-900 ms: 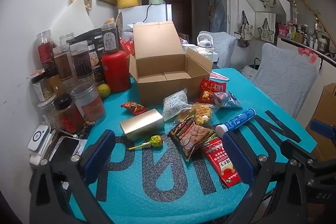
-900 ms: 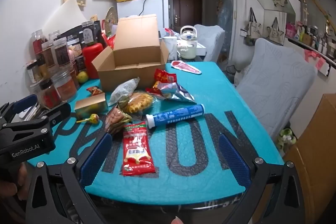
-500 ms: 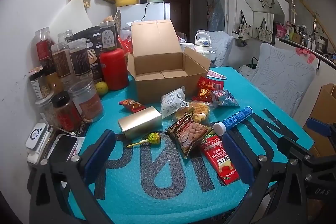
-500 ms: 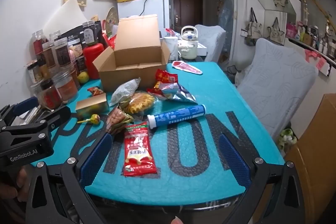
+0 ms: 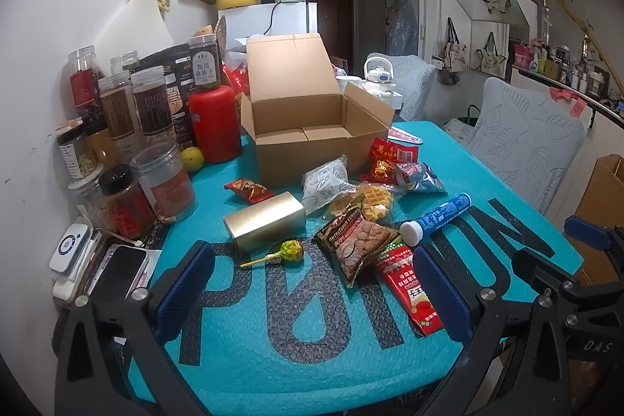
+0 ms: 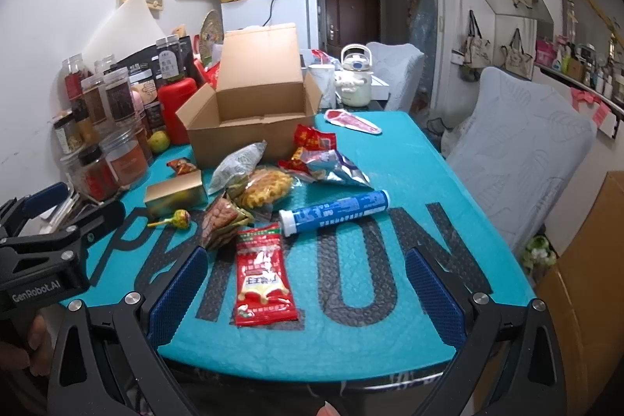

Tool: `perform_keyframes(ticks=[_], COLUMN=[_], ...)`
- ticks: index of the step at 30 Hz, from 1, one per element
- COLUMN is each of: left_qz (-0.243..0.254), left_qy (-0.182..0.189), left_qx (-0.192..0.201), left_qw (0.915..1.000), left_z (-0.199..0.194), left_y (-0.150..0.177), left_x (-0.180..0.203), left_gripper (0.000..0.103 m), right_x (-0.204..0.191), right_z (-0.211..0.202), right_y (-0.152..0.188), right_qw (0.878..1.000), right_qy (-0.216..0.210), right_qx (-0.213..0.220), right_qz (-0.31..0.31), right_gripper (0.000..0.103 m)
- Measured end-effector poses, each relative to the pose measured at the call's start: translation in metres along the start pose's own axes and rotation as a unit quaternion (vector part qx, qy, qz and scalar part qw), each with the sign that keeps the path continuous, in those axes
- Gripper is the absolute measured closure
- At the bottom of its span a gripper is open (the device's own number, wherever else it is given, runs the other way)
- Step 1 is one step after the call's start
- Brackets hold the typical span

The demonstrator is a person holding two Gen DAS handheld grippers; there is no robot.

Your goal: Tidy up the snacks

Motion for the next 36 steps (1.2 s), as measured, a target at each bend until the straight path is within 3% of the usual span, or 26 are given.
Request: perform_keyframes(ticks=[36], left_qz=[0.008], left_qy=[0.008], left_qx=[0.001], left_qw=[0.9999], left_z=[-0.0038], left_y=[0.0017], left_x=[0.0078], left_gripper=[0.0], right_x=[0.0035], right_z=[-0.0028], right_y=[-0.0002], right_qw=[1.0], right_qy=[0.002], right_qx=[0.001], right_qz=[0.001], right_gripper=[0.0])
Point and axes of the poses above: each gripper's, at about its wrist camera, not at the fingertips, and z roughly the way its jaws point, x to its right, y to its underside, the point moved 10 cm from there along z, roughly the way its jaws point, and after that the axes turned 14 degrees about x, right-handed, at the moved point
